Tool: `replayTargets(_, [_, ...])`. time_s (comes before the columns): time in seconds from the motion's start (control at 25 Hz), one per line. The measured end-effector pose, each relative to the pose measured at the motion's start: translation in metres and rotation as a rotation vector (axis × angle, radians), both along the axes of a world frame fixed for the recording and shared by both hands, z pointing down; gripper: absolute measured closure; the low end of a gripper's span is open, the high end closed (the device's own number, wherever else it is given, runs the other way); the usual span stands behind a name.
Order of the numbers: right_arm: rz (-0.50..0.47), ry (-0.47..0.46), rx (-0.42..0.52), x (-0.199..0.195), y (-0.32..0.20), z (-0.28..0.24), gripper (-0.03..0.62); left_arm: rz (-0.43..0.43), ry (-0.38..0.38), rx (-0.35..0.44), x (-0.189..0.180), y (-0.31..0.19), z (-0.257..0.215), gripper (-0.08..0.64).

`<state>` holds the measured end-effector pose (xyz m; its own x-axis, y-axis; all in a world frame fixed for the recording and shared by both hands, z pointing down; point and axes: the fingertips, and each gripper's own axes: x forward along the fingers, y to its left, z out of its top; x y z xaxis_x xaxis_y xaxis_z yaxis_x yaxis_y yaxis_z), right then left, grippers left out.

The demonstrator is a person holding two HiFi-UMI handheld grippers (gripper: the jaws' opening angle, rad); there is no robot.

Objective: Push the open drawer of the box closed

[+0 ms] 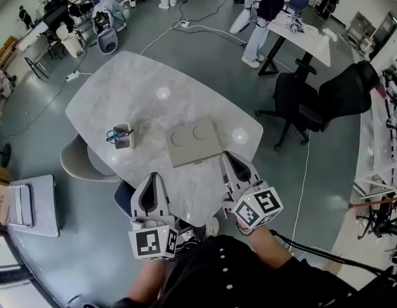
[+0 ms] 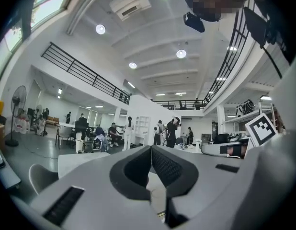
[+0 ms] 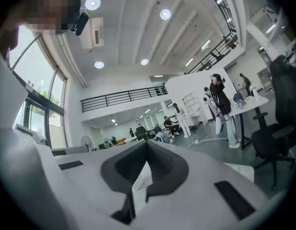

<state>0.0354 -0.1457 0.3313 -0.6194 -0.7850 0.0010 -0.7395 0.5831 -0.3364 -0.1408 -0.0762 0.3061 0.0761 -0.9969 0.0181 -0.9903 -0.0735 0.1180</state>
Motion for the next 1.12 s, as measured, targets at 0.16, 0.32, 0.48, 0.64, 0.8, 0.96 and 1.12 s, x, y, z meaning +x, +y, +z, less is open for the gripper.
replayTargets(0.16, [0.004, 0.044, 0.086, 0.004, 0.013, -0.024, 0.595, 0.016, -0.039, 0.033, -0.001, 0.009, -0.015, 0.543])
replayTargets(0.32, [0.017, 0.069, 0.172, 0.012, 0.026, -0.042, 0.595, 0.006, -0.050, 0.066, -0.004, 0.016, -0.028, 0.543])
replayTargets(0.48, [0.040, 0.084, 0.196, 0.021, 0.026, -0.048, 0.595, -0.014, -0.051, 0.087, -0.005, 0.019, -0.036, 0.543])
replayTargets(0.64, [0.066, 0.123, 0.194, 0.024, 0.025, -0.041, 0.595, -0.036, -0.049, 0.083, -0.008, 0.026, -0.034, 0.543])
replayTargets(0.8, [0.061, 0.121, 0.190, 0.022, 0.028, -0.038, 0.595, -0.053, -0.050, 0.078, -0.012, 0.031, -0.027, 0.543])
replayTargets(0.96, [0.041, 0.116, 0.199, 0.017, 0.032, -0.041, 0.595, -0.065, -0.049, 0.070, -0.017, 0.035, -0.023, 0.543])
replayTargets(1.12, [0.029, 0.111, 0.189, 0.015, 0.030, -0.043, 0.595, -0.072, -0.049, 0.066, -0.017, 0.035, -0.021, 0.543])
